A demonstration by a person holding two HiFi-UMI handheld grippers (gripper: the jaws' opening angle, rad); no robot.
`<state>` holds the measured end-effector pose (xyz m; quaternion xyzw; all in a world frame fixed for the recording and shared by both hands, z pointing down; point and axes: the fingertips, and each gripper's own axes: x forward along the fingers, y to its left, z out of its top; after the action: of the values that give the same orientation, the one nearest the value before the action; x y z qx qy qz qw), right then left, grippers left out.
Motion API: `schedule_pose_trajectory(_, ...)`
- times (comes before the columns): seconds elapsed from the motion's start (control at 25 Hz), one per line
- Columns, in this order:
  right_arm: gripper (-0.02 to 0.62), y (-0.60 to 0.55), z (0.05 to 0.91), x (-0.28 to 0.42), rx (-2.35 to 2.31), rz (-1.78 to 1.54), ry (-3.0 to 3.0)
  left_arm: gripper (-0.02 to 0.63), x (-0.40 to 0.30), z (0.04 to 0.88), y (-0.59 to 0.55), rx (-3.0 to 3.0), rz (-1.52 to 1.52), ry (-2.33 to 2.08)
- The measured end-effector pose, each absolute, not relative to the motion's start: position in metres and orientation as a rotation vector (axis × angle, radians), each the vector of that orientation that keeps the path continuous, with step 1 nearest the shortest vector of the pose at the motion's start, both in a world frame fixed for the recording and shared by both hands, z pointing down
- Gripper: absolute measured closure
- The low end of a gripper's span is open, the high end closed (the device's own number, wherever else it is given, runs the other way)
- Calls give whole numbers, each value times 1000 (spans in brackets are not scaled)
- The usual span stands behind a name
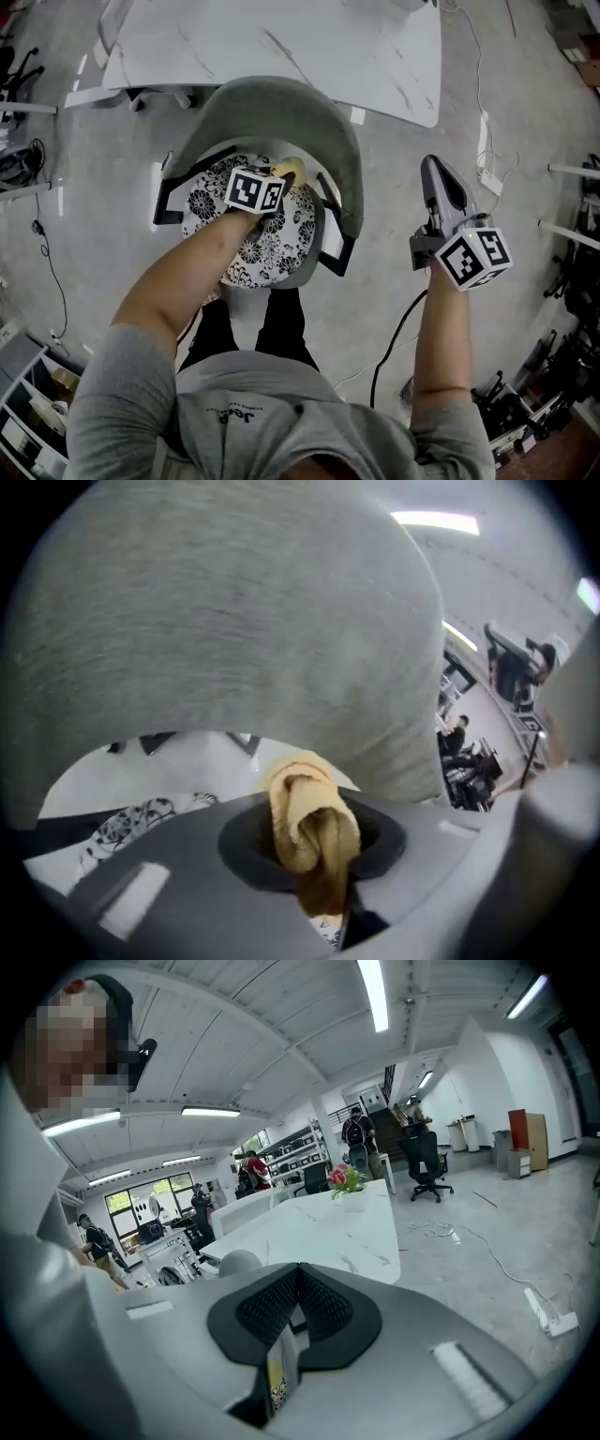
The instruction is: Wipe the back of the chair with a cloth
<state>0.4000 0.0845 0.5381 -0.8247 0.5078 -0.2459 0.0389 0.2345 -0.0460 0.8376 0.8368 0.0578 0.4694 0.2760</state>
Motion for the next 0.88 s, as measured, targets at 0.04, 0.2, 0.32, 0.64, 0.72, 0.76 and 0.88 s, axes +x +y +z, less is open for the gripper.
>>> schedule_pose_trajectory(0.04, 592, 81, 539, 396, -2527, -758, 1562, 485, 221, 846, -66, 2232, 1265, 77)
schedule_pose_trajectory(0.2, 592, 63, 544, 381, -2513, -786, 1582, 485, 174, 878, -137, 2215, 1329, -158)
schedule_pose_trajectory(0.32, 592, 53, 551, 375, -2496, -803, 1593, 485, 156, 891, -176, 2208, 1351, -270)
schedule_pose_trajectory(0.64, 592, 51, 561, 390, -2497, -815, 1586, 485, 154, 910, -227, 2144, 1328, -488)
schedule_pose_trajectory(0.72, 592, 54, 563, 397, -2501, -812, 1581, 485, 160, 915, -232, 2128, 1322, -512)
schedule_pose_trajectory(0.76, 592, 55, 564, 400, -2502, -813, 1575, 485, 164, 916, -232, 2125, 1321, -516)
schedule_pose_trajectory(0.88, 592, 61, 567, 411, -2511, -829, 1552, 485, 179, 920, -230, 2132, 1328, -511)
